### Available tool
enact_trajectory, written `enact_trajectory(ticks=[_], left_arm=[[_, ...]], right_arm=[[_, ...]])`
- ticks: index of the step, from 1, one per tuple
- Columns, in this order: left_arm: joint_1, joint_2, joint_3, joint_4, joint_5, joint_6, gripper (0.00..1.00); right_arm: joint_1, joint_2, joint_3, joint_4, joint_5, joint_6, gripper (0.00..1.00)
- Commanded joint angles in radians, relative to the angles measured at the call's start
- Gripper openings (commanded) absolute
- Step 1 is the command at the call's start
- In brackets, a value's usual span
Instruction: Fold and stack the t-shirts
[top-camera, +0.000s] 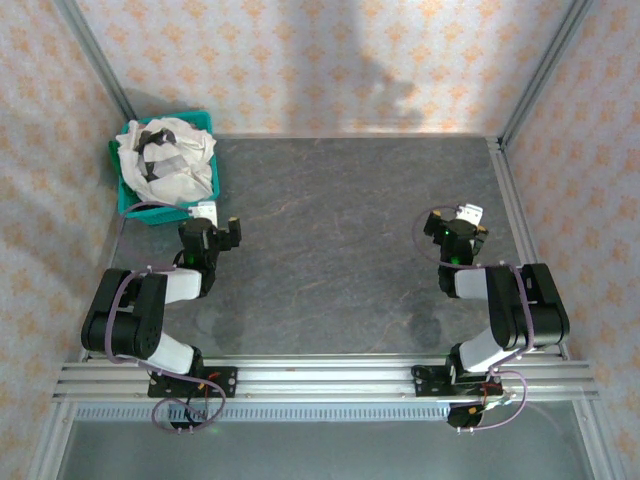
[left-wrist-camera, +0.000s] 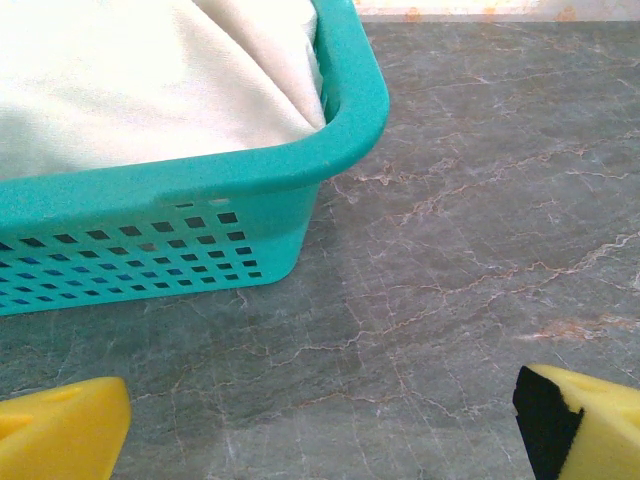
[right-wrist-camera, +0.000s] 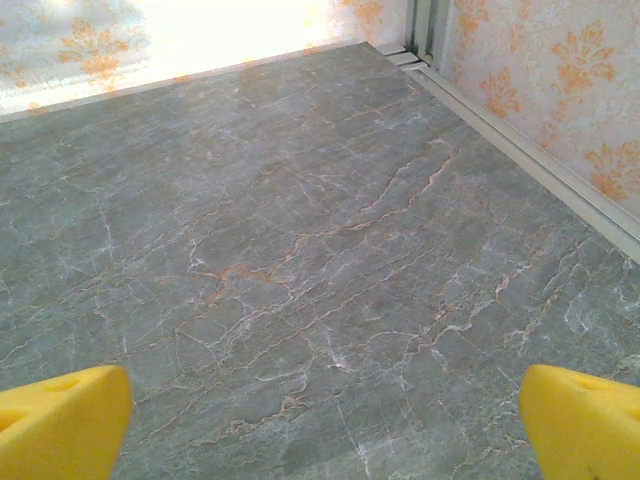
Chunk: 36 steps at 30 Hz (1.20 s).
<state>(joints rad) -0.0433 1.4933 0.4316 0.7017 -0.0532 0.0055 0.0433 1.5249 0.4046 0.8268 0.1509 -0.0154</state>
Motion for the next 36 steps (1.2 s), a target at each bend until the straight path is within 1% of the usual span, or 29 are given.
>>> enact_trajectory(ticks=[1, 7, 8, 9, 10, 11, 13, 14, 15, 16, 17, 18, 19, 20, 22, 25, 26, 28, 29, 31, 34, 36], left_arm=[[0.003, 0.002, -0.001, 0.032, -0.02, 0.007, 1.0], [0.003, 0.002, -0.002, 0.032, -0.021, 0.008, 1.0], [-0.001, -0.009, -0.002, 0.031, -0.041, 0.005, 1.0], [-0.016, -0.049, 0.009, -0.02, -0.095, -0.003, 1.0], [-0.036, -0.117, 0.035, -0.125, -0.198, -0.011, 1.0], [-0.052, -0.197, 0.082, -0.274, -0.262, -0.042, 1.0], [-0.05, -0.313, 0.16, -0.472, -0.294, -0.14, 1.0], [-0.049, -0.364, 0.192, -0.55, -0.299, -0.203, 1.0], [-0.045, -0.394, 0.223, -0.62, -0.32, -0.275, 1.0], [-0.039, -0.417, 0.271, -0.743, -0.386, -0.407, 1.0], [-0.025, -0.416, 0.324, -0.885, -0.444, -0.527, 1.0], [0.005, -0.403, 0.37, -0.965, -0.419, -0.59, 1.0], [0.042, -0.375, 0.418, -1.02, -0.35, -0.586, 1.0], [0.072, -0.338, 0.459, -1.054, -0.293, -0.569, 1.0], [0.097, -0.26, 0.532, -1.109, -0.255, -0.556, 1.0], [0.102, -0.151, 0.616, -1.107, -0.174, -0.481, 1.0], [0.103, -0.114, 0.646, -1.101, -0.144, -0.458, 1.0], [0.102, -0.039, 0.715, -1.118, -0.121, -0.435, 1.0], [0.102, 0.001, 0.761, -1.14, -0.127, -0.42, 1.0], [0.104, 0.102, 0.886, -1.227, -0.203, -0.411, 1.0], [0.121, 0.25, 1.06, -1.335, -0.172, -0.39, 1.0], [0.105, 0.321, 1.126, -1.348, -0.137, -0.378, 1.0]], right_arm=[[-0.002, -0.003, -0.007, -0.004, 0.018, 0.001, 0.99], [-0.002, -0.004, -0.009, -0.002, 0.018, 0.001, 0.99], [-0.001, -0.008, -0.01, 0.005, 0.027, 0.002, 0.99], [0.006, -0.027, -0.005, -0.008, 0.051, 0.001, 0.99], [0.017, -0.077, 0.016, -0.084, 0.088, -0.002, 0.99], [0.025, -0.14, 0.058, -0.217, 0.115, 0.001, 0.99], [0.025, -0.239, 0.136, -0.397, 0.099, 0.027, 0.99], [0.026, -0.279, 0.168, -0.452, 0.062, 0.051, 0.99], [0.025, -0.306, 0.19, -0.485, 0.019, 0.083, 0.99], [0.024, -0.328, 0.214, -0.52, -0.008, 0.145, 0.99], [0.024, -0.336, 0.232, -0.561, -0.002, 0.231, 0.99], [0.023, -0.335, 0.245, -0.594, 0.013, 0.311, 0.99], [0.012, -0.335, 0.259, -0.628, -0.013, 0.371, 0.99], [-0.003, -0.332, 0.276, -0.636, -0.119, 0.365, 0.99], [-0.005, -0.296, 0.327, -0.672, -0.284, 0.355, 0.99], [0.009, -0.24, 0.369, -0.707, -0.42, 0.367, 0.99], [0.022, -0.231, 0.374, -0.719, -0.42, 0.367, 0.99], [0.038, -0.215, 0.374, -0.736, -0.407, 0.366, 0.99], [0.04, -0.211, 0.369, -0.737, -0.41, 0.36, 0.99], [0.042, -0.201, 0.362, -0.747, -0.411, 0.349, 0.99], [0.043, -0.182, 0.35, -0.75, -0.435, 0.335, 0.99], [0.043, -0.17, 0.343, -0.749, -0.436, 0.333, 0.99]])
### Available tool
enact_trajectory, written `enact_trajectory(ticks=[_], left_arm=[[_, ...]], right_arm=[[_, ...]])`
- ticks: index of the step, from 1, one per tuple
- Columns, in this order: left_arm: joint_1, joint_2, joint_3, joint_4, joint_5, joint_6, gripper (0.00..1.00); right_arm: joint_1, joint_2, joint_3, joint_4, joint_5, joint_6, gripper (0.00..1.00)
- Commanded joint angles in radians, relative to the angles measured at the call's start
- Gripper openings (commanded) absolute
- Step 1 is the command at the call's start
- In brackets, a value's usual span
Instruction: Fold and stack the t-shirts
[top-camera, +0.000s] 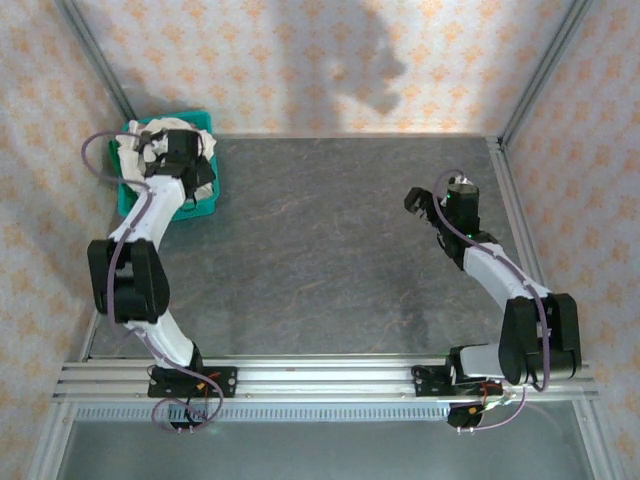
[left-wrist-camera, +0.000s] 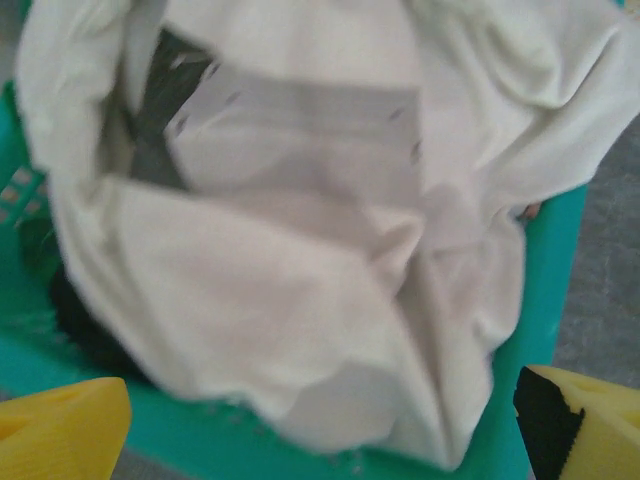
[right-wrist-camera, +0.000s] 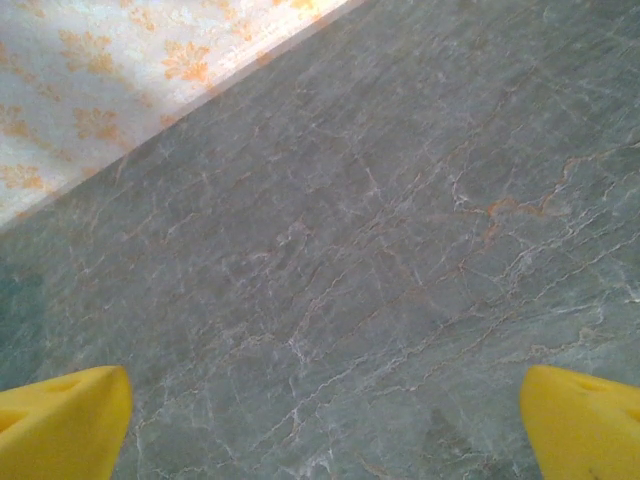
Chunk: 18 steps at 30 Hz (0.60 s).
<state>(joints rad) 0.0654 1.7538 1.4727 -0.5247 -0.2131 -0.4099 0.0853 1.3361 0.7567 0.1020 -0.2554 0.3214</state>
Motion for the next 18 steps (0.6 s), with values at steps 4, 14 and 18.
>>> enact_trajectory(ticks=[4, 14, 18], left_arm=[[-0.069, 0.227, 0.234, -0.194, 0.002, 0.07, 1.0], [-0.109, 0.395, 0.427, -0.298, 0.0, 0.087, 0.75], [-0.114, 0.368, 0.433, -0.313, -0.032, 0.095, 0.73]], right_arm=[[0.001, 0.048, -0.009, -0.017, -0.038, -0.005, 0.99], [0.0, 0.079, 0.008, -0.029, -0.065, -0.012, 0.98], [0.001, 0.085, 0.016, -0.038, -0.076, -0.013, 0.97]])
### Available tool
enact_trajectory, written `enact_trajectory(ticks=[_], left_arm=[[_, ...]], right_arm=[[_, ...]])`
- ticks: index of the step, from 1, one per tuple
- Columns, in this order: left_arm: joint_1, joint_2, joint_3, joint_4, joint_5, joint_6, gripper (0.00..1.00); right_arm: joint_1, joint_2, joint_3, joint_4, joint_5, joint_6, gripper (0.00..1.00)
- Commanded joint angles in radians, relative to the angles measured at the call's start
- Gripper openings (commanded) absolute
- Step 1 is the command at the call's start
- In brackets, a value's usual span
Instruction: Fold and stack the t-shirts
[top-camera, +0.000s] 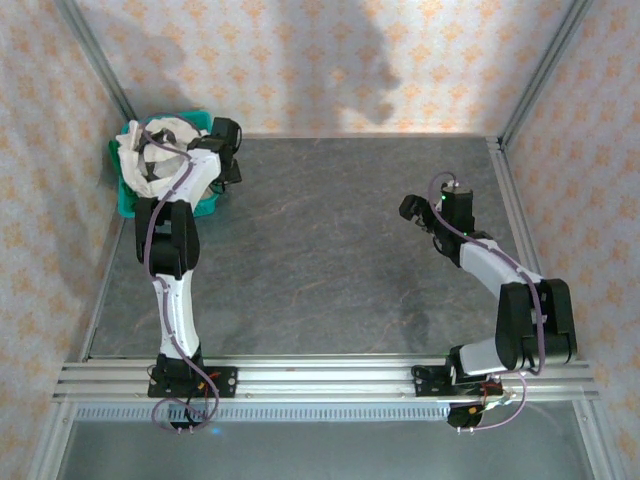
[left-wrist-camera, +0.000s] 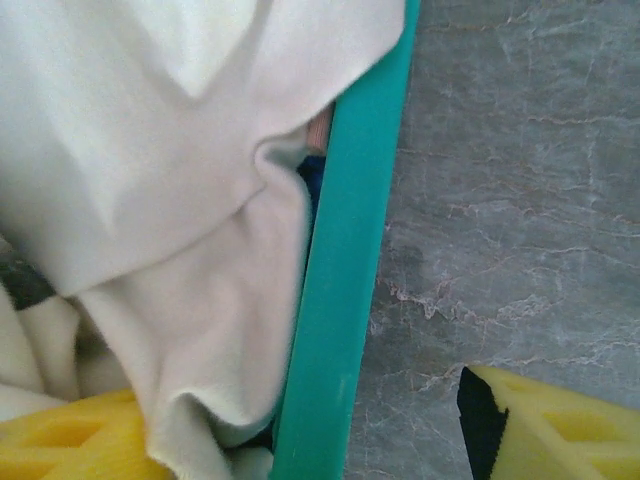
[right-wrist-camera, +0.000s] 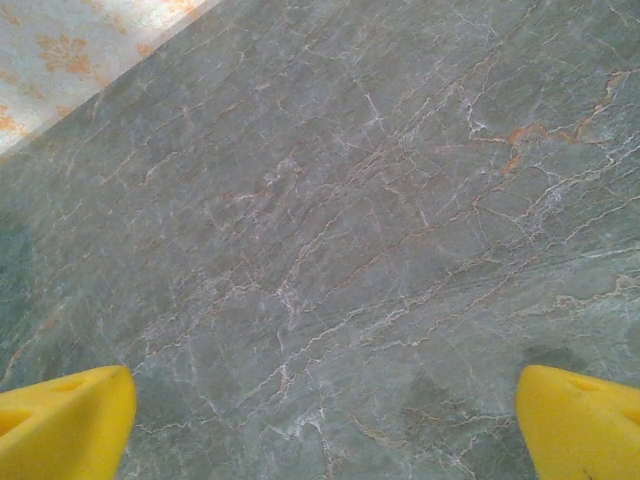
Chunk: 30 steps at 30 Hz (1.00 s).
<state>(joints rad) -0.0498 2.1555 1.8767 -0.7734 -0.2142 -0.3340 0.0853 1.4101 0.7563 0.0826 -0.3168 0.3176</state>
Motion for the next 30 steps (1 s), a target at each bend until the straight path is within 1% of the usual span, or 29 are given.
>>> enact_trajectory(ticks=[1, 3, 5, 8, 10, 14, 17, 20, 21, 22, 23, 24, 26, 28, 30], left_arm=[[0.002, -0.052, 0.032, -0.068, -0.043, 0.019, 0.74], [0.005, -0.095, 0.036, -0.072, -0.066, 0.015, 0.81], [0.02, -0.139, 0.041, -0.068, -0.066, 0.01, 0.82], [0.074, -0.175, 0.042, -0.048, -0.051, -0.014, 0.85], [0.129, -0.161, 0.061, -0.049, -0.024, -0.035, 0.84], [0.208, -0.052, 0.157, -0.105, 0.042, -0.064, 0.77], [0.23, 0.024, 0.229, -0.123, 0.088, -0.066, 0.68], [0.233, 0.078, 0.319, -0.181, 0.092, -0.055, 0.53], [0.234, 0.079, 0.333, -0.192, 0.087, -0.048, 0.46], [0.233, 0.075, 0.336, -0.188, 0.088, -0.041, 0.43], [0.234, 0.071, 0.337, -0.181, 0.1, -0.031, 0.43], [0.234, 0.071, 0.342, -0.18, 0.114, -0.021, 0.4], [0.233, 0.075, 0.36, -0.189, 0.131, -0.011, 0.3], [0.234, 0.077, 0.377, -0.201, 0.144, -0.002, 0.13], [0.233, 0.064, 0.394, -0.225, 0.142, -0.005, 0.06]], right_arm=[[0.0, 0.01, 0.018, -0.022, -0.013, -0.008, 0.97], [0.0, 0.008, 0.017, -0.024, -0.01, -0.009, 0.96], [0.0, 0.008, 0.017, -0.023, -0.008, -0.008, 0.95], [0.001, 0.011, 0.014, -0.015, -0.014, -0.007, 0.94], [0.001, 0.018, 0.011, -0.006, -0.02, -0.005, 0.94], [0.0, 0.036, 0.016, 0.001, -0.035, -0.007, 0.92], [0.0, 0.045, 0.021, 0.0, -0.045, -0.009, 0.9], [0.0, 0.043, 0.026, -0.009, -0.054, -0.018, 0.87], [0.001, 0.041, 0.027, -0.015, -0.057, -0.023, 0.87], [0.0, 0.038, 0.027, -0.022, -0.055, -0.03, 0.87], [0.0, 0.036, 0.024, -0.023, -0.051, -0.036, 0.87], [0.001, 0.033, 0.022, -0.023, -0.045, -0.04, 0.87], [0.001, 0.032, 0.021, -0.028, -0.034, -0.044, 0.86], [0.0, 0.031, 0.021, -0.033, -0.036, -0.048, 0.86], [0.0, 0.028, 0.021, -0.035, -0.04, -0.046, 0.86]])
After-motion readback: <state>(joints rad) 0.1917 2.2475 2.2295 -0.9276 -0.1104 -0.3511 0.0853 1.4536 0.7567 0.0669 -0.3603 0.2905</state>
